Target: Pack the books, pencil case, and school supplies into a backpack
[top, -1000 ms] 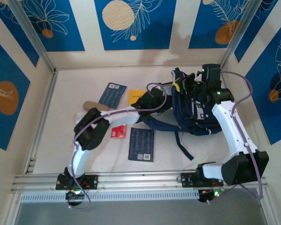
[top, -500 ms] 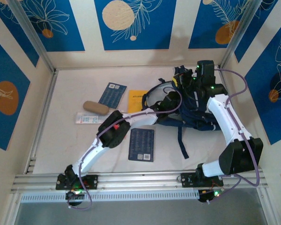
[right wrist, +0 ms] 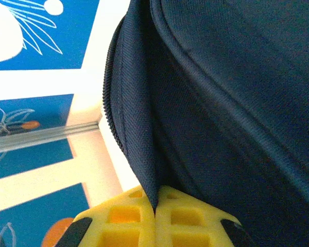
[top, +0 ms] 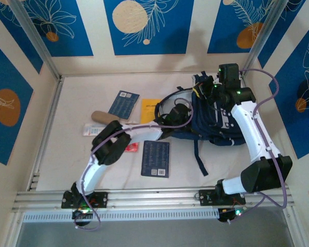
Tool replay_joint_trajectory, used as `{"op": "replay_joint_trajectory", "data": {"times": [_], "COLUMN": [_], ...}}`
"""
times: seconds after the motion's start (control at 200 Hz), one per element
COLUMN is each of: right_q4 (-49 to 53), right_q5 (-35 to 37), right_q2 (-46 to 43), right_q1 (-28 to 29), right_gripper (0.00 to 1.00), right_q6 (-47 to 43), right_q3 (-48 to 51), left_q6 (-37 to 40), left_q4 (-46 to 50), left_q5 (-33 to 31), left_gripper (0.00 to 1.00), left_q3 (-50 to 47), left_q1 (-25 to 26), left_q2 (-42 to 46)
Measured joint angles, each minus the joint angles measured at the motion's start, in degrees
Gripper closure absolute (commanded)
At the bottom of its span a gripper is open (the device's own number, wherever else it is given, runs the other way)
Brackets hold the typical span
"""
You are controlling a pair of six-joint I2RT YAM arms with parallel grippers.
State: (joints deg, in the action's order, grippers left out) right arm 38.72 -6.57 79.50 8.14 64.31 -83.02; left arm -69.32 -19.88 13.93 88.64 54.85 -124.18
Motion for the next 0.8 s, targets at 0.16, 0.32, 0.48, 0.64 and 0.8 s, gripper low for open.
{"op": "replay_joint_trajectory", "data": {"times": [0.16, 0.32, 0.48, 0.64, 0.8], "right_q4": [3.2, 7.0, 8.0, 11.0, 12.5], "right_q5": [0.2, 0.1, -0.3, 2.4, 8.0], "right_q2": [-1.9, -3.7, -7.3, -8.1, -6.6], "right_q1": [0.2, 1.4, 2.4, 6.3, 10.9], "right_gripper": [1.0, 1.0, 1.0, 1.0, 1.0], "right_q6": [-6.3, -11.9, -15.8, -21.4, -25.7], "right_q3": [-0.1, 0.6, 3.6, 3.9, 3.8], "left_q6": [4.1, 10.0, 16.4, 20.5, 23.9], "left_q4": [3.5, 10.2, 17.8, 25.4, 35.9], "left_q5": [0.7, -0.3, -1.6, -6.0, -15.6], "left_gripper": [0.1, 0.09, 0.08, 0.0, 0.0], "left_q3": [-8.7, -16.1, -20.9, -25.2, -26.8], "left_q1": [-1.0, -2.7, -3.1, -3.4, -3.6], "left_q2": [9.4, 19.4, 29.3, 38.3, 48.2]}}
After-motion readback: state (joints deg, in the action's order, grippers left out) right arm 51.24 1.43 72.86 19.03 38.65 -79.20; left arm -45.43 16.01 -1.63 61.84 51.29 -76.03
